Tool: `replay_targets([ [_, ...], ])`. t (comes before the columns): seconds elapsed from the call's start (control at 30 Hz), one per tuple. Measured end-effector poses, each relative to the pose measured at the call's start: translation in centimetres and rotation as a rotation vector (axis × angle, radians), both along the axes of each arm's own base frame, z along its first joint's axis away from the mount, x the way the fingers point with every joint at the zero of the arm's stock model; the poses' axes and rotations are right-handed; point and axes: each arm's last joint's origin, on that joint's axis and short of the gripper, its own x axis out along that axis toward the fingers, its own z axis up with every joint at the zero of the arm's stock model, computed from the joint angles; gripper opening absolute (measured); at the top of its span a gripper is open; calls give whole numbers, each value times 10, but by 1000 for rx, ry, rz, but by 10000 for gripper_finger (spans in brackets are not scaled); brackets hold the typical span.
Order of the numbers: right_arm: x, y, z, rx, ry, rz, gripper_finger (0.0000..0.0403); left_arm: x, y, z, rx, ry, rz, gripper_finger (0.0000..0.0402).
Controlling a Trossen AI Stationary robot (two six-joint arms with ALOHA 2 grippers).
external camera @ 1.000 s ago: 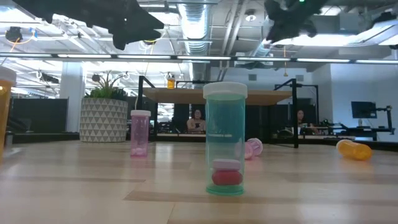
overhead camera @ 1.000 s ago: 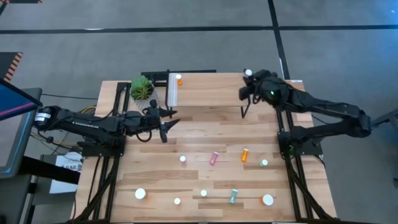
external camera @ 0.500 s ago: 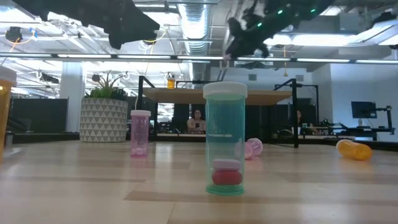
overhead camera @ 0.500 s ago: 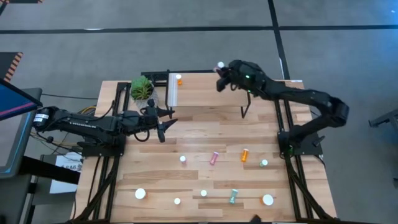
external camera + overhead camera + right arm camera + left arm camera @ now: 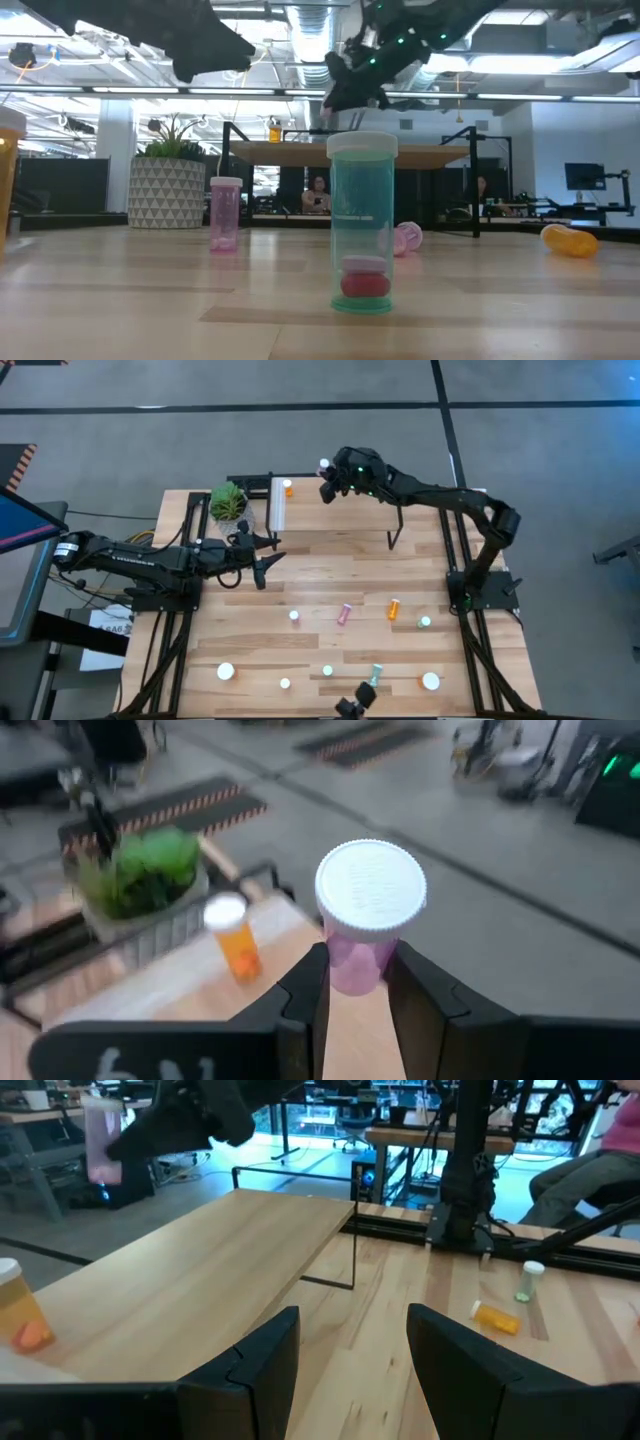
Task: Pick and place medicine bottles onto shelf by color
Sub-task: Put the top pink pill bottle on the shelf
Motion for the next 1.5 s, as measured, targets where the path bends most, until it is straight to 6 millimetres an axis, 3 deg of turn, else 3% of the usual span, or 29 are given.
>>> replay_targets([
  [0.4, 32, -10, -35, 73, 88, 66, 104, -1, 0, -3, -3, 26, 15, 174],
  [0.67, 33, -2, -40, 94, 155, 91, 104, -1, 0, -3, -3, 27, 15, 174],
  [1.5, 32, -6, -49, 104, 205, 75, 104, -1, 0, -3, -10, 23, 17, 174],
])
